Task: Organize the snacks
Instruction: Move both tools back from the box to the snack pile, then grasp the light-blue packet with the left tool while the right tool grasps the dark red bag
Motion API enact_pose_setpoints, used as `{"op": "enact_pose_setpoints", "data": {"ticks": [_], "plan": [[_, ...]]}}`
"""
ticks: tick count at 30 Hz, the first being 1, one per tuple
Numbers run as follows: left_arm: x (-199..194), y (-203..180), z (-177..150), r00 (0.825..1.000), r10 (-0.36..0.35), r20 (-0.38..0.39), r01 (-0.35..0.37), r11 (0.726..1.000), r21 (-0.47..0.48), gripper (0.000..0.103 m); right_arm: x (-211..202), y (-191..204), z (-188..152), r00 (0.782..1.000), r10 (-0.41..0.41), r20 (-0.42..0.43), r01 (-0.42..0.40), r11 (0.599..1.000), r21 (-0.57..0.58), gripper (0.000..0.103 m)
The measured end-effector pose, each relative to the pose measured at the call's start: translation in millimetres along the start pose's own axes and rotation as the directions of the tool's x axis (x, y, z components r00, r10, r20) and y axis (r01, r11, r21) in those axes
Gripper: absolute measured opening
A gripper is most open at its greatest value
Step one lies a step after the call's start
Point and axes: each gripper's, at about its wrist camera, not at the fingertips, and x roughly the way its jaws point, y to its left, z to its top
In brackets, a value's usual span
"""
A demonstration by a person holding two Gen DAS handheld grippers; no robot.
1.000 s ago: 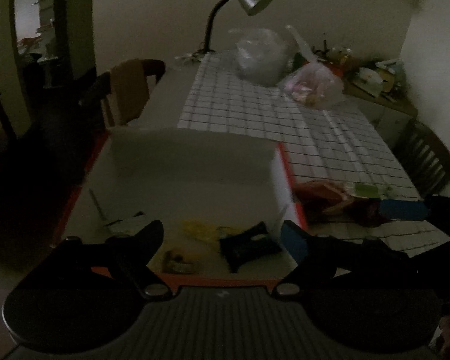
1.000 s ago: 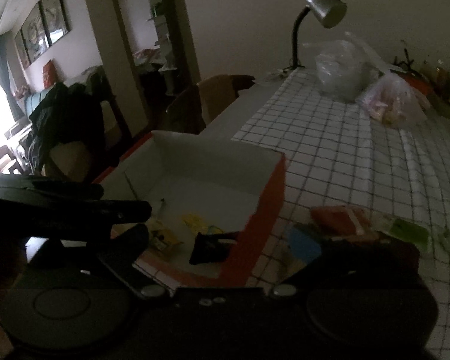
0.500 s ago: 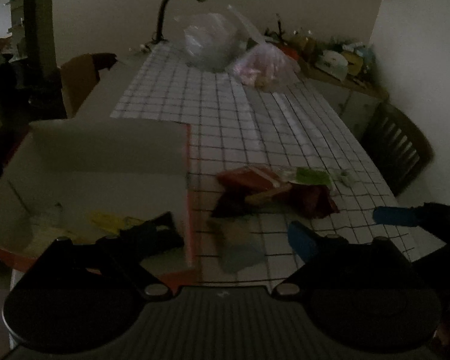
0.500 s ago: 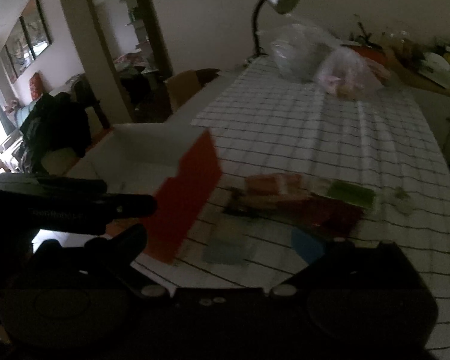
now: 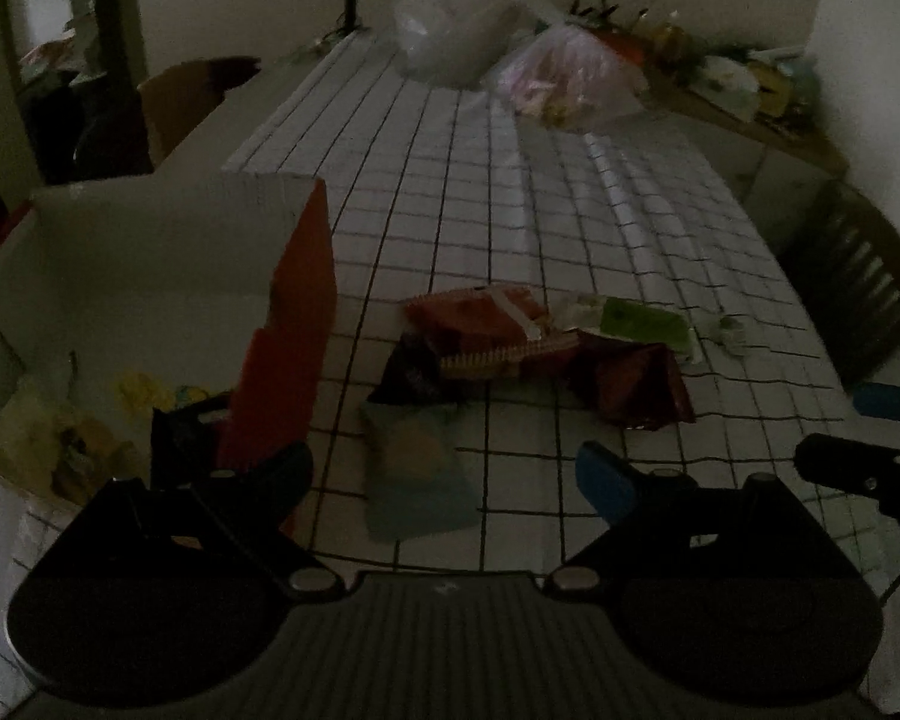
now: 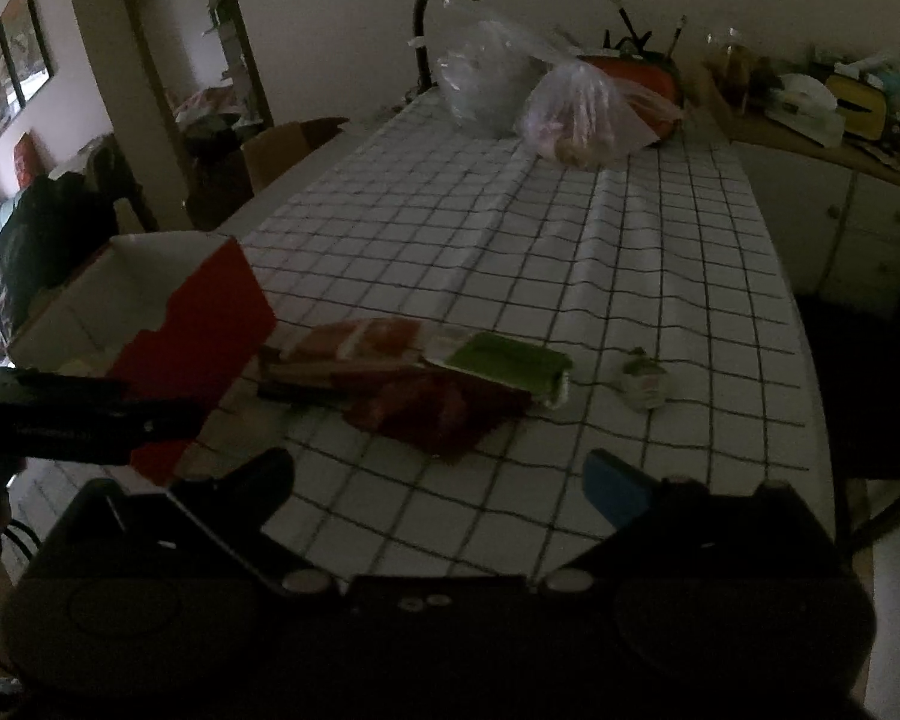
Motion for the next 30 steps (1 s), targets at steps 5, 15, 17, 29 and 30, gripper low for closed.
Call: {"op": "enact_pose_setpoints", "data": {"ticks": [5, 15, 17, 29, 30], "plan": [[23.7, -12.4, -1.3, 0.998, 0.053, -0.043, -0.054, 0.998, -0.024, 0.095, 21.3, -12.7, 5.5, 1.0, 0.009, -0.029, -0.011, 0.999, -0.042, 0.102], [55.4, -18.3, -1.4, 0.987, 0.138, -0.084, -0.141, 0.989, -0.039, 0.09, 77.4, -13.0, 14.6, 0.995, 0.025, -0.098, -0.033, 0.996, -0.084, 0.1], [62.8, -17.1, 0.2, 0.984, 0.153, -0.096, -0.158, 0.987, -0.041, 0.086, 87.2, -11.1, 16.8, 0.994, 0.018, -0.108, -0.028, 0.995, -0.093, 0.1], [91.4, -8.6, 5.6, 0.975, 0.155, -0.159, -0.167, 0.984, -0.064, 0.064, 130.1, 1.5, 29.3, 0.987, 0.004, -0.16, -0.007, 1.0, -0.016, 0.099], [93.6, -7.2, 5.8, 0.974, 0.156, -0.163, -0.168, 0.984, -0.066, 0.062, 132.2, 2.5, 30.2, 0.987, 0.004, -0.164, -0.005, 1.0, -0.008, 0.099]]}}
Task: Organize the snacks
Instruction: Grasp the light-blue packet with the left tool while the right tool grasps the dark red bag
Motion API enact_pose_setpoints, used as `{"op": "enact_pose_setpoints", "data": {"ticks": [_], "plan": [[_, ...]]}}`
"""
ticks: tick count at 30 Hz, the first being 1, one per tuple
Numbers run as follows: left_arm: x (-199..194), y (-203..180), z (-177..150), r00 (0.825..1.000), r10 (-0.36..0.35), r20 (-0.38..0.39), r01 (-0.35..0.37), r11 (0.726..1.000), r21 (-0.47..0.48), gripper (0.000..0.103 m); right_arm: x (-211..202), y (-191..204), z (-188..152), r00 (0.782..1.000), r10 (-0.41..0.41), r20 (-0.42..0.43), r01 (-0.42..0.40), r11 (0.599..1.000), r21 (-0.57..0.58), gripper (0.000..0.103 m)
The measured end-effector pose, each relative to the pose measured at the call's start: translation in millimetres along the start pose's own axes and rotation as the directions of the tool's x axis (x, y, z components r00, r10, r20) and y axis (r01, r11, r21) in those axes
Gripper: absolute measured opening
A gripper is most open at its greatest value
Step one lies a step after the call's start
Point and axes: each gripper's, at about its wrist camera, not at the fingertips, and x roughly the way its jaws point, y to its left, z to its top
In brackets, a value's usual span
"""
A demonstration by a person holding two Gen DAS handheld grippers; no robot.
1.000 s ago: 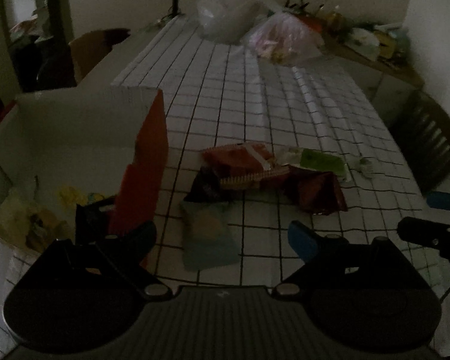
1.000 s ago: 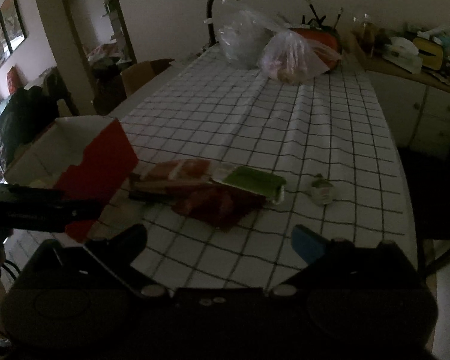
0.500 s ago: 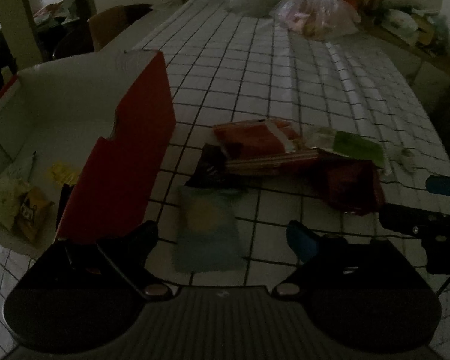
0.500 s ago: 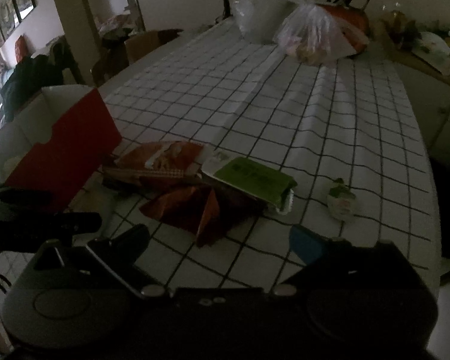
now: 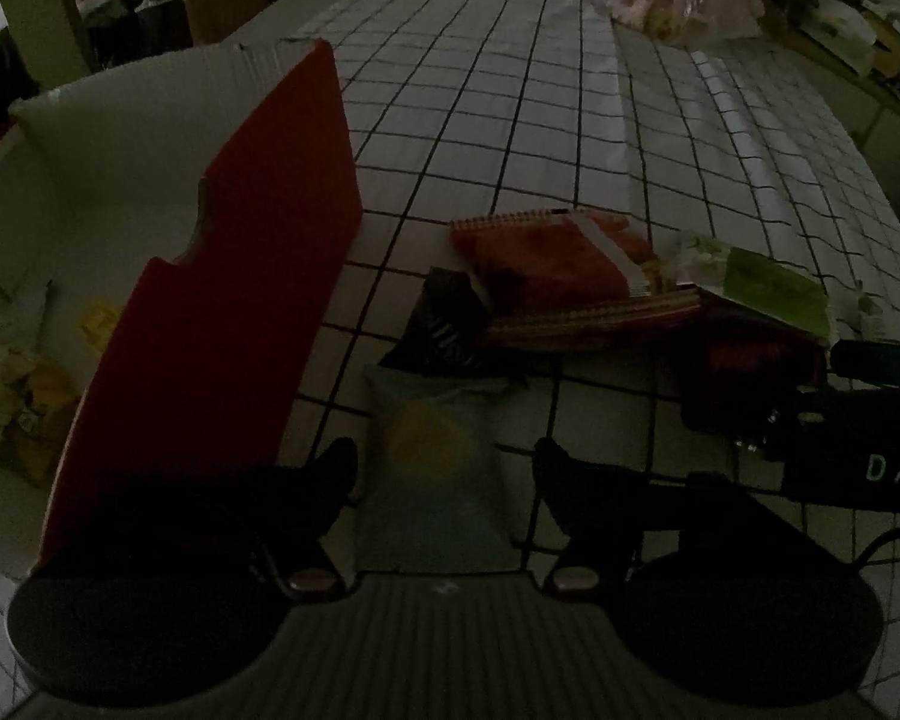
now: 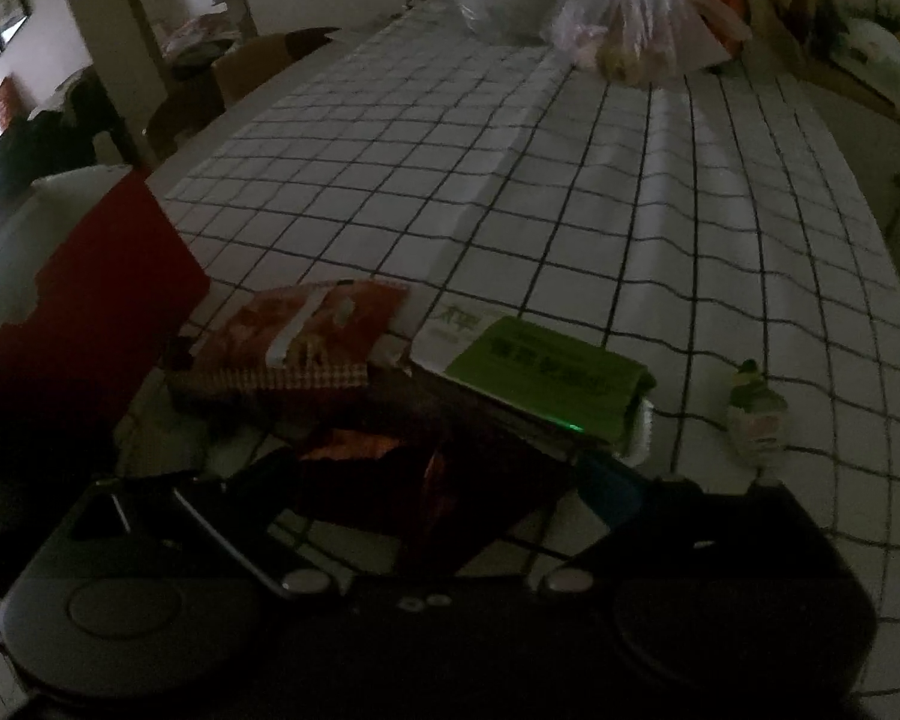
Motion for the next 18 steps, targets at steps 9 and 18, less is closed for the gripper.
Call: {"op": "enact_pose_setpoints", "data": {"ticks": [9, 18], "plan": [[10.2, 6.4, 0.3, 1.0, -0.009, -0.011, 0.009, 1.0, -0.003, 0.05, 10.8, 11.4, 2.0, 0.999, -0.054, -0.006, 0.054, 0.998, 0.022, 0.092], [6.3, 10.2, -3.2, 0.999, -0.048, 0.003, 0.048, 0.999, -0.009, 0.046, -0.7, 11.9, -3.5, 1.0, -0.017, 0.015, 0.017, 0.999, 0.031, 0.05]]}}
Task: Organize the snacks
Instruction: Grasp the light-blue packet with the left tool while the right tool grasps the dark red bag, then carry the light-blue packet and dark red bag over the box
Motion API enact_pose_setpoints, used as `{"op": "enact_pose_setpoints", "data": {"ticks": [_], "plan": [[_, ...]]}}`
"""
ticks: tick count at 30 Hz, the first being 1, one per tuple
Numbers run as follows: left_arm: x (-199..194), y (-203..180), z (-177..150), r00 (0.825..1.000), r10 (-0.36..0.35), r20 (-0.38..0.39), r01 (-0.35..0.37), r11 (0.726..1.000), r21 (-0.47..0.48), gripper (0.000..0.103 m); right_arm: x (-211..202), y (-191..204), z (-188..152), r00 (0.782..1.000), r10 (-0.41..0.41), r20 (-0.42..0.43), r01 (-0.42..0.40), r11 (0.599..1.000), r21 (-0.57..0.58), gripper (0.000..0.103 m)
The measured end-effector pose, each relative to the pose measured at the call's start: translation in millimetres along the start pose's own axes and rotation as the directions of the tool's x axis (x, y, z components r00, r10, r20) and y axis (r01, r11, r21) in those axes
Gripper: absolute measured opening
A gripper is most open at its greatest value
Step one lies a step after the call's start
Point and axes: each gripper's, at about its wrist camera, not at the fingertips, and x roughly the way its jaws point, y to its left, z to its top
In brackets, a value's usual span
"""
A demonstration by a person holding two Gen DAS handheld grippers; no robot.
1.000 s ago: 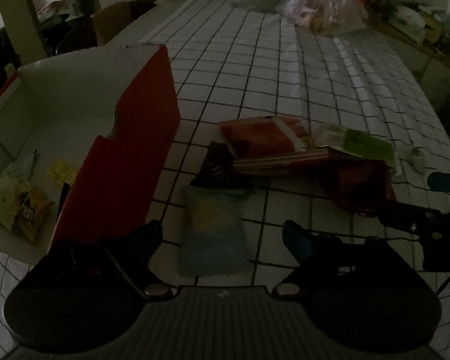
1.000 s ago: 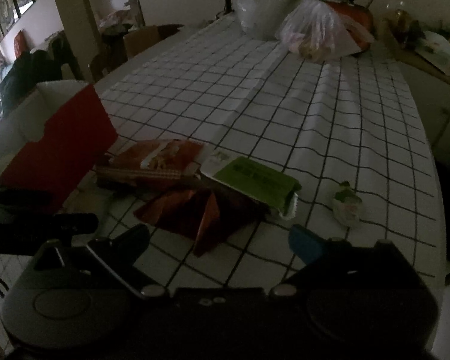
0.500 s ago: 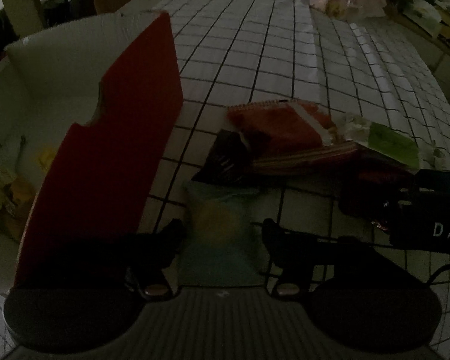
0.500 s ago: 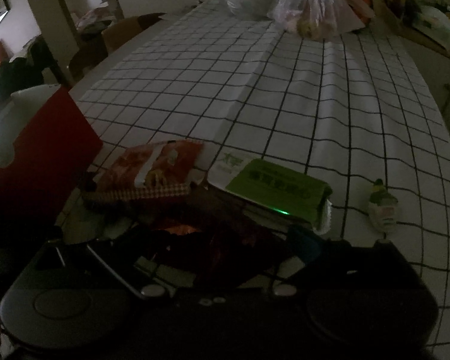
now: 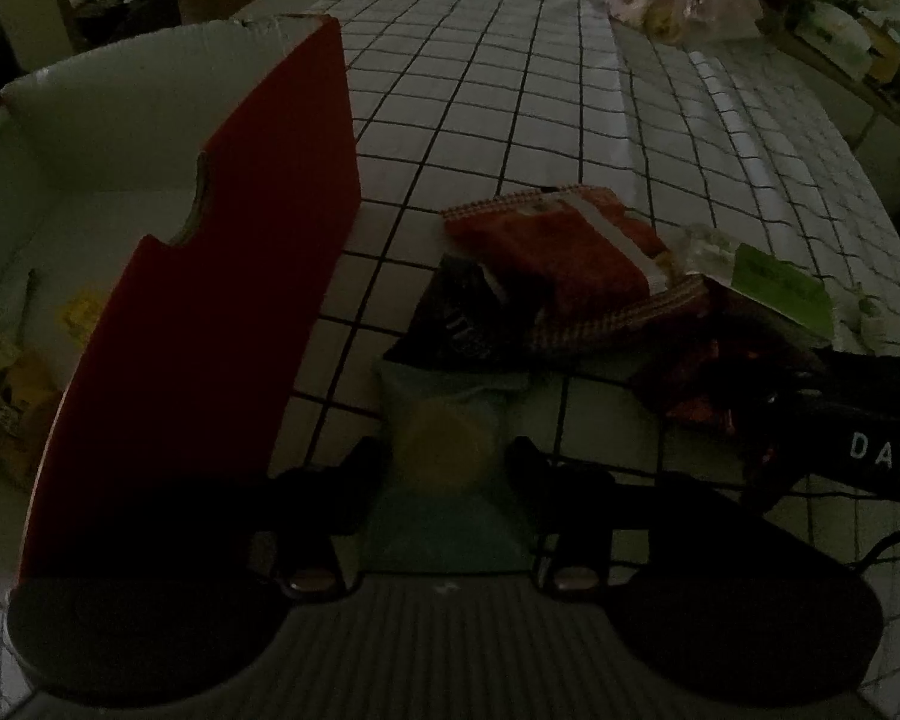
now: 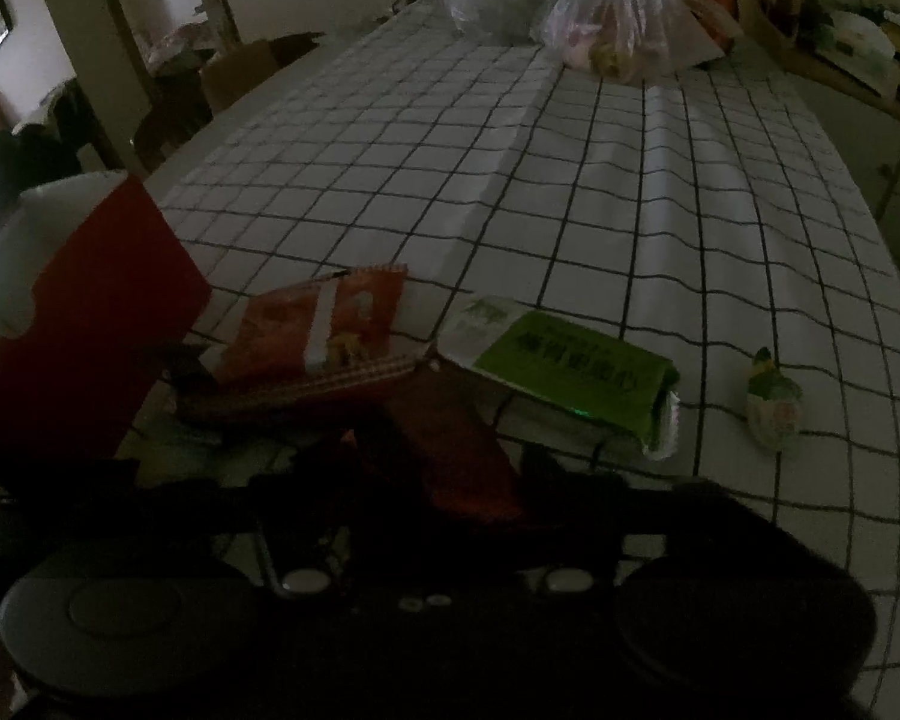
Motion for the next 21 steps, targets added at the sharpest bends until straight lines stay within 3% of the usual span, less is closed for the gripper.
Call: {"op": "enact_pose_setpoints", "data": {"ticks": [7, 21], "plan": [[-2.9, 2.7, -5.5, 0.999, -0.041, -0.003, 0.041, 0.999, 0.004, 0.046, -14.2, 3.4, -11.3, 1.0, -0.015, 0.021, 0.015, 1.0, 0.004, 0.042], [-45.0, 22.8, -25.4, 0.989, -0.146, 0.012, 0.145, 0.988, 0.05, 0.046, -78.0, 14.3, -43.0, 0.997, -0.001, 0.075, -0.006, 0.995, 0.096, 0.041]]}}
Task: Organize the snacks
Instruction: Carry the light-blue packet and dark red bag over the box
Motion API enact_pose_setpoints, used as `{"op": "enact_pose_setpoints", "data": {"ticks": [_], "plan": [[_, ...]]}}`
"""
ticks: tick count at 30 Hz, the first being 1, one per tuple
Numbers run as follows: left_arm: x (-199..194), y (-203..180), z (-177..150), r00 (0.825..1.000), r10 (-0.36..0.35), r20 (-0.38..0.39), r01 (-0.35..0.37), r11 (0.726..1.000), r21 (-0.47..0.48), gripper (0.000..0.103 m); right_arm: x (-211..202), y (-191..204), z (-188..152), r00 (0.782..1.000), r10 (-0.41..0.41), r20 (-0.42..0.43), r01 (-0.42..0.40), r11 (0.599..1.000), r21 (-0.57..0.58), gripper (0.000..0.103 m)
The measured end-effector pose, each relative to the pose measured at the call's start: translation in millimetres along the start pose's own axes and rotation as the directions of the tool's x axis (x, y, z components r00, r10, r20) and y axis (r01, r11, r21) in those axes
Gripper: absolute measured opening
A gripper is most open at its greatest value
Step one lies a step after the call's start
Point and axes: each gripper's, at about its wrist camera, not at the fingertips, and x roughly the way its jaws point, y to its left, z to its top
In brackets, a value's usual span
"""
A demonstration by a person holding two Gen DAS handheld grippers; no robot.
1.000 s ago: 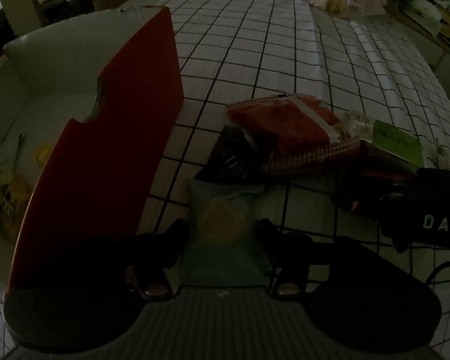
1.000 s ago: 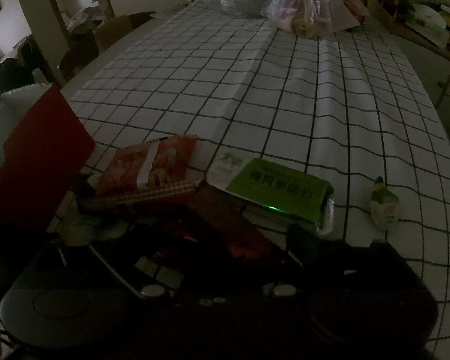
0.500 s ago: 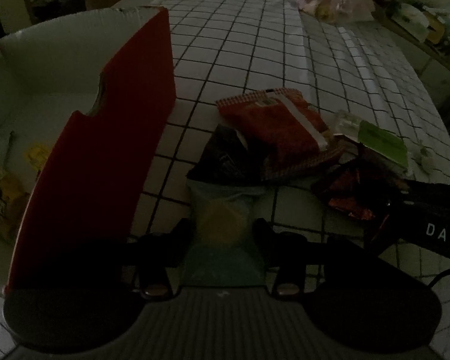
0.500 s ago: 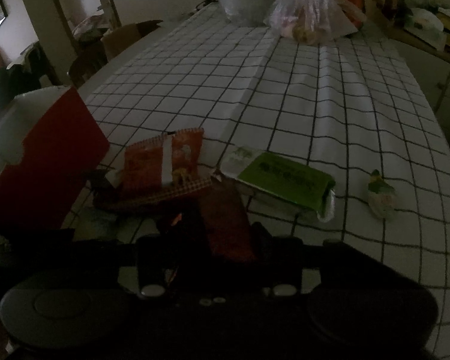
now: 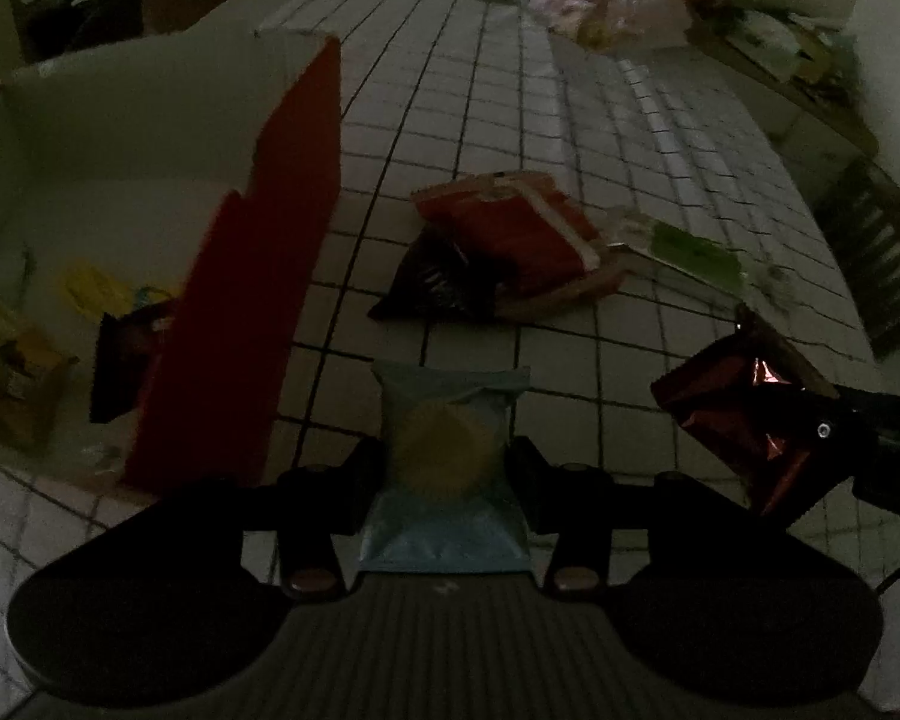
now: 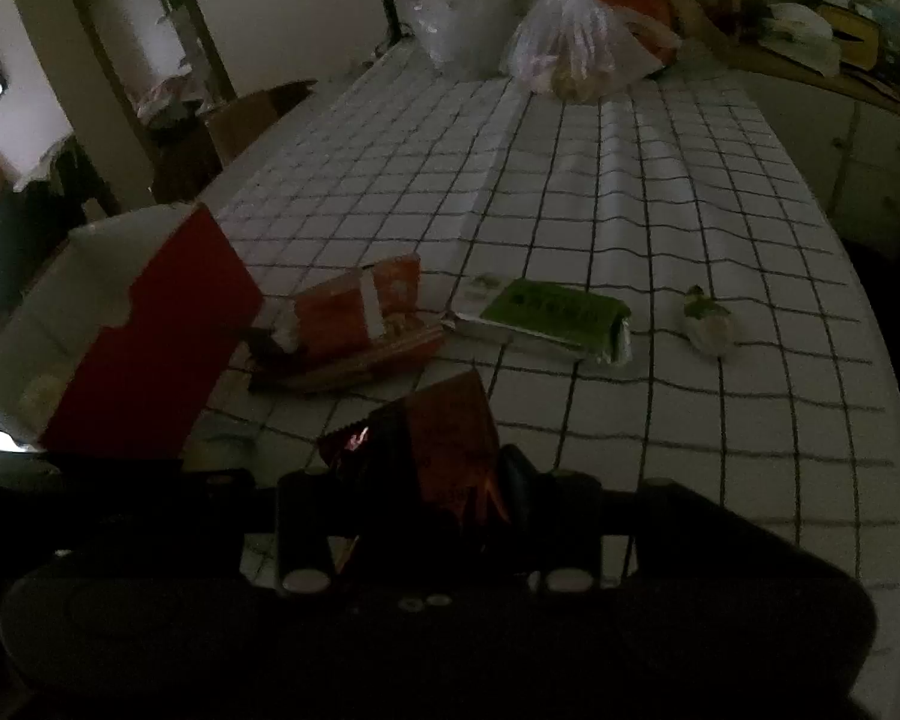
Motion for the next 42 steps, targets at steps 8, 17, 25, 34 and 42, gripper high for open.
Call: {"op": "enact_pose_setpoints", "data": {"ticks": [8, 17, 25, 34, 42], "plan": [[-48.7, 9.1, -2.6, 0.997, -0.077, 0.028, 0.075, 0.996, 0.057, 0.046, -40.3, 22.3, -7.8, 0.999, 0.001, 0.044, -0.003, 0.999, 0.04, 0.042], [-92.9, 33.3, 5.3, 0.99, -0.12, 0.075, 0.114, 0.99, 0.081, 0.046, -64.4, 62.5, -4.5, 0.995, 0.016, 0.096, -0.021, 0.998, 0.052, 0.042], [-115.2, 74.4, 24.7, 0.988, -0.105, 0.117, 0.096, 0.992, 0.079, 0.046, -60.2, 111.0, 16.8, 0.989, 0.04, 0.144, -0.043, 0.999, 0.016, 0.042], [-122.6, 135.4, 42.5, 0.987, -0.06, 0.149, 0.055, 0.998, 0.042, 0.046, -27.9, 171.0, 42.0, 0.984, 0.081, 0.156, -0.074, 0.996, -0.05, 0.042], [-114.1, 190.5, 56.3, 0.989, 0.004, 0.148, -0.005, 1.0, 0.004, 0.046, 15.2, 217.4, 60.5, 0.989, 0.092, 0.118, -0.08, 0.991, -0.103, 0.042]]}}
